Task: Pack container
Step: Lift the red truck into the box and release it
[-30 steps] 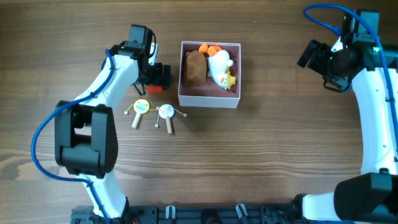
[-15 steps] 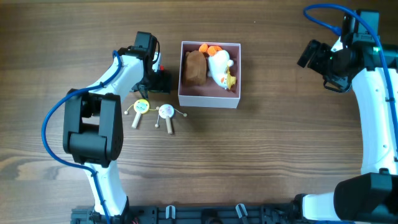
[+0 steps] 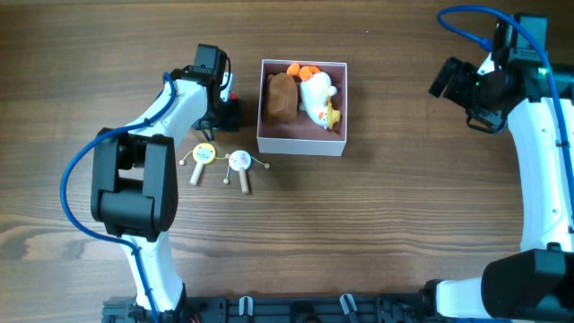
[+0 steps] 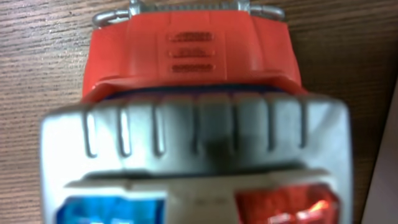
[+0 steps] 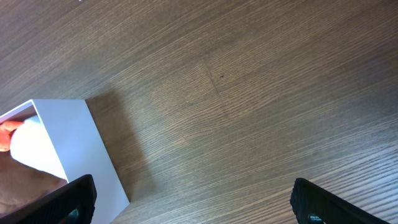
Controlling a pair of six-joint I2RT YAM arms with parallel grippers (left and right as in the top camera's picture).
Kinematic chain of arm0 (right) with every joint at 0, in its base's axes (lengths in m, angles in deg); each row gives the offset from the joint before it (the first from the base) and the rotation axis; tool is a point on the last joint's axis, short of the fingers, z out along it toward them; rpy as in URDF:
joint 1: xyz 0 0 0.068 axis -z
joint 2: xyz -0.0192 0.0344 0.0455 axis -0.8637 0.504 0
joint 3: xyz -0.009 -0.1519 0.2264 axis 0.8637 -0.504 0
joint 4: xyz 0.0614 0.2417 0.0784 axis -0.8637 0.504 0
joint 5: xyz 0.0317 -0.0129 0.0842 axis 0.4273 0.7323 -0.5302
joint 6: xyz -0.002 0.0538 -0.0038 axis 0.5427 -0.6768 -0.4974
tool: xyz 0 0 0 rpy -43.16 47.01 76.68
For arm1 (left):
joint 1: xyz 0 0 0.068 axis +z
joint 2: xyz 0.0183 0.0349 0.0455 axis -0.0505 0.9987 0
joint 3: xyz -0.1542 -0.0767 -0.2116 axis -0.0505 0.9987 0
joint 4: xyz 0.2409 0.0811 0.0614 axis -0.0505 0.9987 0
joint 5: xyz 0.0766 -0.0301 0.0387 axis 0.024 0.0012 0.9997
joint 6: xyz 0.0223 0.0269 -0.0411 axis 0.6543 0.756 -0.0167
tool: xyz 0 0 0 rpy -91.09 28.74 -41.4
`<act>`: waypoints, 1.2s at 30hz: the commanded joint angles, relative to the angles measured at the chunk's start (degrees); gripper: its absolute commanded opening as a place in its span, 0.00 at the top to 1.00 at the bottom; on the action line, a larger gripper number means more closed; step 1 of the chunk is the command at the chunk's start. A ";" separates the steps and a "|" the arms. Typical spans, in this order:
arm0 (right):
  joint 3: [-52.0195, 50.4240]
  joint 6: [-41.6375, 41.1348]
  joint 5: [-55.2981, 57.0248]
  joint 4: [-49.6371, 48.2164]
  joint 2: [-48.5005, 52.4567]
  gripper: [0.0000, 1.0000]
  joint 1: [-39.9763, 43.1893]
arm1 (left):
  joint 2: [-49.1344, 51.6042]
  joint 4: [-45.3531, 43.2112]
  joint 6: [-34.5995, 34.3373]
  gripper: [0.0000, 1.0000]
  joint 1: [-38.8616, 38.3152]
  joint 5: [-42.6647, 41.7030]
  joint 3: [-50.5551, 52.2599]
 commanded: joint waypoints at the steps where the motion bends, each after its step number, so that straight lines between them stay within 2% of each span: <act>1: -0.13 0.42 -0.72 -0.15 -0.31 0.00 -0.04 | -5.97 0.35 0.28 0.49 -0.26 2.14 -0.66; 8: -0.13 0.44 -0.74 -0.15 -0.31 0.00 -0.04 | -18.25 2.10 0.31 0.48 -1.16 2.93 -0.66; 11: -0.13 0.42 -0.72 -0.15 -0.31 0.00 -0.02 | -24.17 3.63 0.33 0.52 -3.74 2.91 -0.66; 12: -0.13 0.44 -0.72 -0.15 -0.31 0.00 -0.02 | -25.70 3.89 1.20 0.57 -4.94 2.80 -0.66; 14: -0.13 0.42 -0.72 -0.15 -0.31 0.00 -0.02 | -28.00 3.91 6.86 0.62 -7.91 0.72 -0.66; 18: -0.13 0.44 -0.74 -0.15 -0.31 0.00 -0.02 | -28.48 1.42 25.51 0.82 -14.93 -0.31 -0.63; 20: -0.13 0.44 -0.74 -0.15 -0.31 0.00 -0.04 | -27.36 -0.79 32.52 0.86 -18.14 -0.33 -0.63; 21: -0.13 0.44 -0.74 -0.15 -0.31 0.00 -0.02 | -26.56 -1.95 34.97 0.92 -19.28 -0.33 -0.63; 23: -0.13 0.44 -0.72 -0.15 -0.31 0.00 -0.02 | -24.76 -4.55 38.49 0.95 -21.09 -0.33 -0.63; 30: -0.13 0.42 -0.74 -0.15 -0.31 0.00 -0.04 | -17.90 -9.01 43.76 0.95 -22.88 -0.31 -0.63; 33: -0.13 0.44 -0.72 -0.15 -0.31 0.00 -0.04 | -14.91 -9.05 44.02 0.87 -22.88 -0.33 -0.63; 36: -0.13 0.44 -0.74 -0.15 -0.31 0.00 -0.04 | -12.59 -8.96 44.39 0.86 -23.02 -0.35 -0.63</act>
